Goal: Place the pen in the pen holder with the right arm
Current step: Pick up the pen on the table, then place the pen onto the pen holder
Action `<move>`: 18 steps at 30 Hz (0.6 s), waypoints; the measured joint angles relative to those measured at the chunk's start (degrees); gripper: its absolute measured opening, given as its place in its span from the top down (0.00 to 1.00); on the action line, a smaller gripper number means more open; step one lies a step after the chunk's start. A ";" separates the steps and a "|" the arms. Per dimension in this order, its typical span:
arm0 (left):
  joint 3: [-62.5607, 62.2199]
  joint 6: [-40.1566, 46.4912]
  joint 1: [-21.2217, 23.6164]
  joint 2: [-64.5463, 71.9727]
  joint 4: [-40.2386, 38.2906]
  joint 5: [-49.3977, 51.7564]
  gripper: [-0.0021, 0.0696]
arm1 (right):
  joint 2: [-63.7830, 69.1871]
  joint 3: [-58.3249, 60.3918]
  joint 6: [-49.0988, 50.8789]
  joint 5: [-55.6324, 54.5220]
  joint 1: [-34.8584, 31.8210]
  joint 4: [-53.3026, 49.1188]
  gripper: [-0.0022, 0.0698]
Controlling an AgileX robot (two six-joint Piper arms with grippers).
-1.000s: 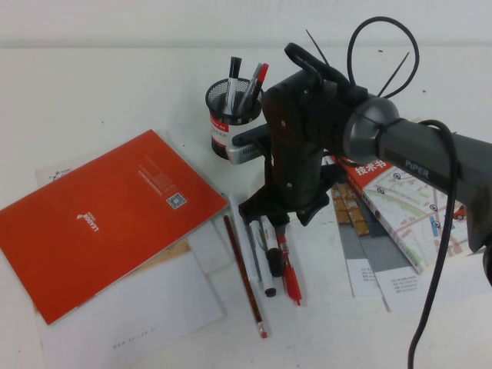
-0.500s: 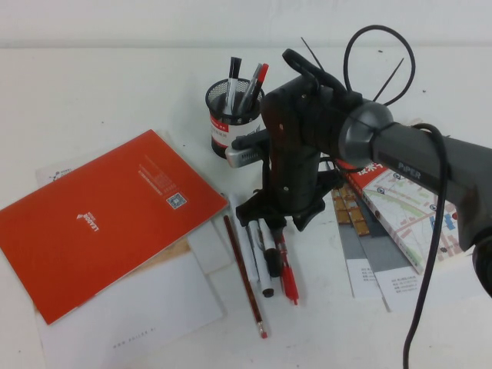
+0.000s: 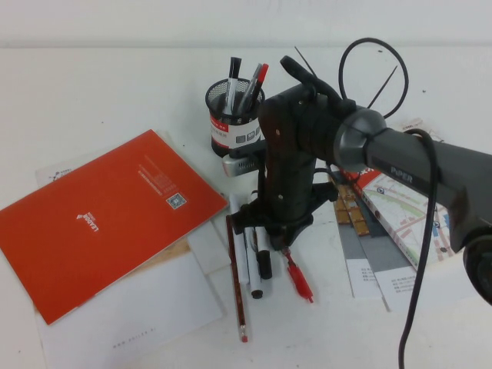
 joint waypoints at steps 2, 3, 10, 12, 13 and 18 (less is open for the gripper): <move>0.00 0.00 0.00 0.00 0.00 0.00 0.97 | -0.39 0.00 0.62 -0.84 0.00 -0.37 0.87; 0.00 0.00 0.00 0.00 0.00 0.00 0.97 | -0.92 0.12 0.85 -1.48 0.00 -0.49 0.87; 0.00 0.00 0.00 0.00 0.00 0.00 0.97 | -14.42 9.45 1.33 -17.44 0.00 -0.72 0.87; 0.00 0.00 0.00 0.00 0.00 0.00 0.97 | -19.54 16.72 1.78 -25.24 0.00 -0.72 0.87; 0.00 0.00 0.00 0.00 0.00 0.00 0.97 | -22.25 20.89 2.04 -30.27 0.00 -0.72 0.87; 0.00 0.00 0.00 0.00 0.00 0.00 0.97 | -31.49 39.36 2.69 -60.69 0.00 -0.72 0.87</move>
